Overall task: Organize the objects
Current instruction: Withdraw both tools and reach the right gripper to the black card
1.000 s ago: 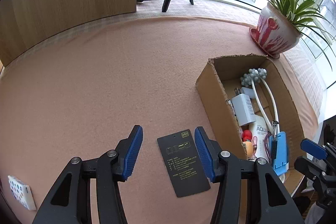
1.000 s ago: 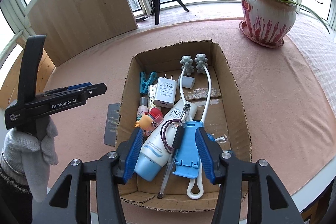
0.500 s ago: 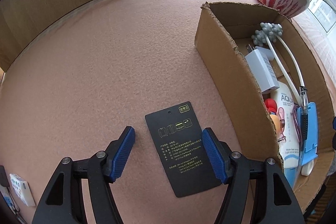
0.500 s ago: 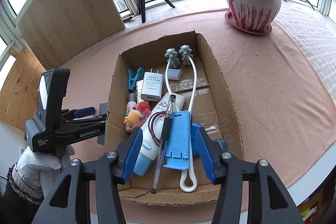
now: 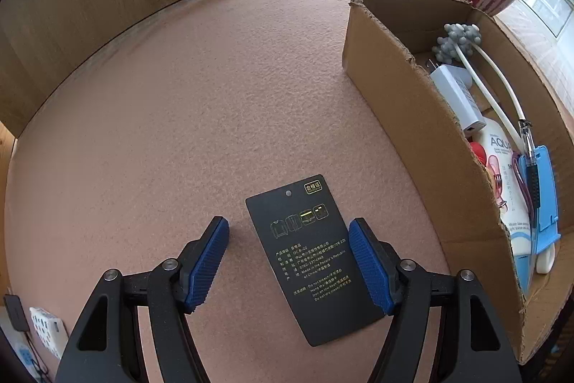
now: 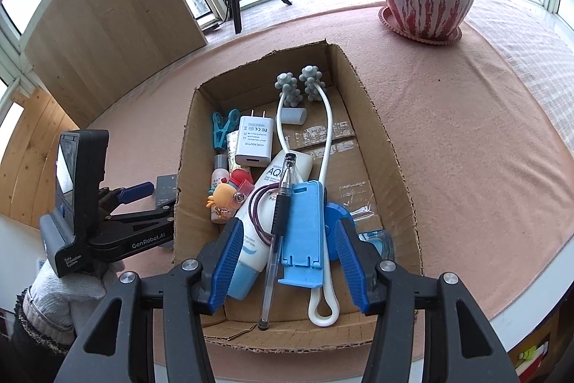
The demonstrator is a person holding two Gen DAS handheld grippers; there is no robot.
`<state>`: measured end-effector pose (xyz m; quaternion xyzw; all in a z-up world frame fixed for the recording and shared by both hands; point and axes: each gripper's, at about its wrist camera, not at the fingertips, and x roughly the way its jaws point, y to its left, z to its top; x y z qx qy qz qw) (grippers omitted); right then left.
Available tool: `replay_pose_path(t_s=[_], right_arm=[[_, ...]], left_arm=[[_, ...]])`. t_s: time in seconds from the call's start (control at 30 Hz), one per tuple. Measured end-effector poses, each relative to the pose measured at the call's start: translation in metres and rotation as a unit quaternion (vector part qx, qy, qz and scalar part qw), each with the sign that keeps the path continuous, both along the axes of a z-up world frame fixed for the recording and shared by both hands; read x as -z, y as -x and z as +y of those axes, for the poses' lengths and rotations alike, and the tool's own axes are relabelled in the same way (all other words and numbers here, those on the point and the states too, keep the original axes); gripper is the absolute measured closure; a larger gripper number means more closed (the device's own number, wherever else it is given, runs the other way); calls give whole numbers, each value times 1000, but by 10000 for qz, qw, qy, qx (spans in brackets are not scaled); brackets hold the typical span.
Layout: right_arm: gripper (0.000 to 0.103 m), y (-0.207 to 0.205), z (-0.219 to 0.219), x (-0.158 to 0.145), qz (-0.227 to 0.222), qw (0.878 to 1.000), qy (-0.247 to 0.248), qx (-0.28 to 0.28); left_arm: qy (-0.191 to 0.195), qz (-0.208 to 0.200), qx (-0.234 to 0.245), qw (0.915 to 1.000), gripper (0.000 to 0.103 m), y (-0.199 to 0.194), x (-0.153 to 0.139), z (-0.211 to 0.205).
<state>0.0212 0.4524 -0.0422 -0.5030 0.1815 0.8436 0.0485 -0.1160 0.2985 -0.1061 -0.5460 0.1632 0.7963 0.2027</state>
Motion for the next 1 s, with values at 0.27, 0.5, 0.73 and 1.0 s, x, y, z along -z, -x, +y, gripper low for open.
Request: replay_pose_path(t_s=[0.27, 0.5, 0.73, 1.0], right_arm=[[54, 9, -24, -11, 113, 9996, 12, -253], [54, 24, -69, -16, 165, 9966, 86, -801], [48, 46, -131, -9, 45, 9875, 92, -1572], [47, 85, -186, 32, -461, 9781, -42, -2029]], left_arm=[[-331, -154, -439, 9984, 30, -1, 1, -52], [-701, -220, -1040, 9919, 30, 1, -14, -109], [-745, -197, -1499, 9857, 30, -5, -20, -170], [-907, -151, -1905, 9774, 30, -14, -25, -220]])
